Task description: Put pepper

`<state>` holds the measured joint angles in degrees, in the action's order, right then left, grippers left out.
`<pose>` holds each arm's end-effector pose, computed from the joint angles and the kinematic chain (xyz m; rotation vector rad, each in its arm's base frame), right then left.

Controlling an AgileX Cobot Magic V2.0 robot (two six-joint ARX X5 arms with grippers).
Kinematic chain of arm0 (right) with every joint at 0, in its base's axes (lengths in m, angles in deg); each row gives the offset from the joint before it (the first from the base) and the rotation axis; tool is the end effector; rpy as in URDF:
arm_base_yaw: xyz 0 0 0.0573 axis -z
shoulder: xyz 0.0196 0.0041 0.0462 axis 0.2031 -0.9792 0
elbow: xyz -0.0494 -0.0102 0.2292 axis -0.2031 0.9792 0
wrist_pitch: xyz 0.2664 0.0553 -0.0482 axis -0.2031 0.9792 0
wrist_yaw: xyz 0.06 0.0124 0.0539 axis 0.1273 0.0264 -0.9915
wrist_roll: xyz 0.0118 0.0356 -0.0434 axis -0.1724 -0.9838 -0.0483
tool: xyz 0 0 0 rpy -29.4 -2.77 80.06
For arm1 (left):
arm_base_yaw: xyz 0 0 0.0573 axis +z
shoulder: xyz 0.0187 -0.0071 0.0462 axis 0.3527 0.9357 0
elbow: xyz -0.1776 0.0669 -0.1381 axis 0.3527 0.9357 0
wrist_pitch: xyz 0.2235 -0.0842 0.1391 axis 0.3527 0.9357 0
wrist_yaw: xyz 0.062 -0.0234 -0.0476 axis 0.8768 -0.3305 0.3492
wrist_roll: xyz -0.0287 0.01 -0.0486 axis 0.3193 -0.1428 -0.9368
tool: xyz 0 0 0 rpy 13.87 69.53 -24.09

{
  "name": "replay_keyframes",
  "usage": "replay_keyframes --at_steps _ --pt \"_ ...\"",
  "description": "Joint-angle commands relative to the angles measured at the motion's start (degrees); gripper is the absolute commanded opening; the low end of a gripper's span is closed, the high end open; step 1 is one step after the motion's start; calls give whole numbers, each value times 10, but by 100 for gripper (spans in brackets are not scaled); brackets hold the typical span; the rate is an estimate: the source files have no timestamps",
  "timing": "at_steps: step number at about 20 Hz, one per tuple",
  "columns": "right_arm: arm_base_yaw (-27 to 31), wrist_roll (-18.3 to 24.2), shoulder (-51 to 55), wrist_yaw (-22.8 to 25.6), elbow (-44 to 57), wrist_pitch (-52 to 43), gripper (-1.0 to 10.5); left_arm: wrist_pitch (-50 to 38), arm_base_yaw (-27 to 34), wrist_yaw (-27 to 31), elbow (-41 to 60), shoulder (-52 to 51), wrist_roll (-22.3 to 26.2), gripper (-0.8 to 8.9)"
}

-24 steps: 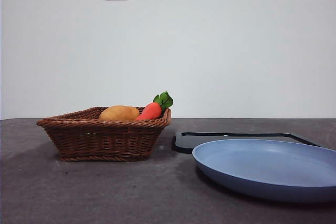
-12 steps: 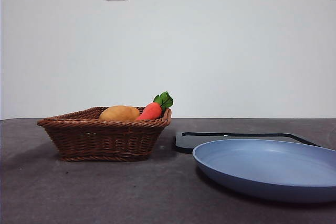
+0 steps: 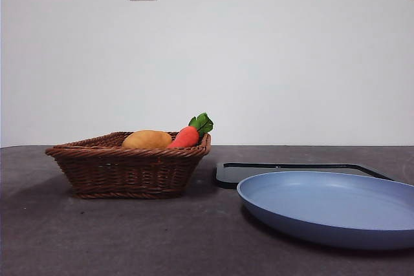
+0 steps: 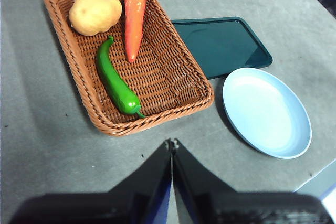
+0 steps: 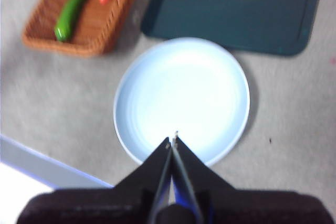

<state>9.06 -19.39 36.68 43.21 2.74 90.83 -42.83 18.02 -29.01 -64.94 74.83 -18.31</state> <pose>0.1591 0.0223 0.2936 0.1190 0.8411 0.4740 0.1738 -0.0257 0.2882 -0.1744 0.6352 -0.5468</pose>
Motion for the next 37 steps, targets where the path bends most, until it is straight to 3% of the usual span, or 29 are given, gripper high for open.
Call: replay_keyframes --at_steps 1,2,5,6,12,14,23,26,37 --pt "-2 19 -9 0 -10 -4 23 -1 0 -1 -9 3 15 13" --pt "-2 19 -11 0 -10 -5 55 -1 0 0 -9 3 14 48" --pt "-2 12 -19 0 -10 -5 267 -1 0 0 -9 3 13 346" --pt "-2 7 -22 0 -10 -5 309 -1 0 0 -9 3 13 375" --pt "-2 3 -80 14 -10 -16 308 -1 0 -1 -9 3 12 375" --pt "-2 1 -126 42 -10 -29 308 -1 0 -1 -9 3 12 375" --pt "-9 0 -376 46 -10 -124 296 -2 0 -1 -9 3 12 375" --pt "-13 5 -435 77 -10 -151 296 -2 0 -1 -9 3 12 375" --pt "-25 14 -515 85 -10 -185 234 -2 0 -1 -9 3 12 375"
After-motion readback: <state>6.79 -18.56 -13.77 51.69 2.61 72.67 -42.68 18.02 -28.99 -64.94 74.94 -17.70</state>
